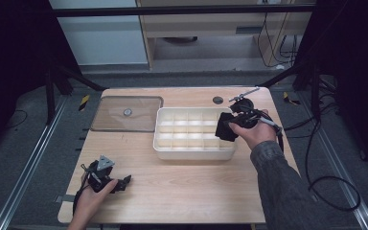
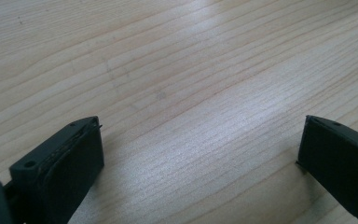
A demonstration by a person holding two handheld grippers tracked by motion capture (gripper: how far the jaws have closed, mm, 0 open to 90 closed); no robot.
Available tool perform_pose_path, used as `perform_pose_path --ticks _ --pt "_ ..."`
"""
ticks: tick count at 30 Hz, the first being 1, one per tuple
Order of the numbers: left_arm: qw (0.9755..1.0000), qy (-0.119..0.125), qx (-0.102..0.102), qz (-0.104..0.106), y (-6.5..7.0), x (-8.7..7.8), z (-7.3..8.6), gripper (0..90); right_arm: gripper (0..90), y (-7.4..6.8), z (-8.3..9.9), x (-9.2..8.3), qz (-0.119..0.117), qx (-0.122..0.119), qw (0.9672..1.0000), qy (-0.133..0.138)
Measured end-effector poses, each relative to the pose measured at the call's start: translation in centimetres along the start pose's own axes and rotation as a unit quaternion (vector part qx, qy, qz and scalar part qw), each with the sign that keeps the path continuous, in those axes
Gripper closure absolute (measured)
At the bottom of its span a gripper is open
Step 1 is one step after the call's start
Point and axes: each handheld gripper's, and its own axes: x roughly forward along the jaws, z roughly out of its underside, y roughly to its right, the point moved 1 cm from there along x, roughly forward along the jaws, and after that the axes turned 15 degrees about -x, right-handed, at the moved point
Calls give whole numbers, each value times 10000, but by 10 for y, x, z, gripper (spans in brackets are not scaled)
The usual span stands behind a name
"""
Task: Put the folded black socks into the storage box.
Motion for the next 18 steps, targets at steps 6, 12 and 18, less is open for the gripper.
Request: perform_pose_path --ticks 6,12,18 --pt "10000 -17 18 -3 0 0 0 0 675 -3 0 7 72 -156 9997 -167" --pt "10000 -15 19 -5 0 0 0 0 675 -5 5 13 98 -194 9993 -303" --pt "10000 -9 15 -9 0 0 0 0 675 -3 10 19 115 -183 9990 -380"
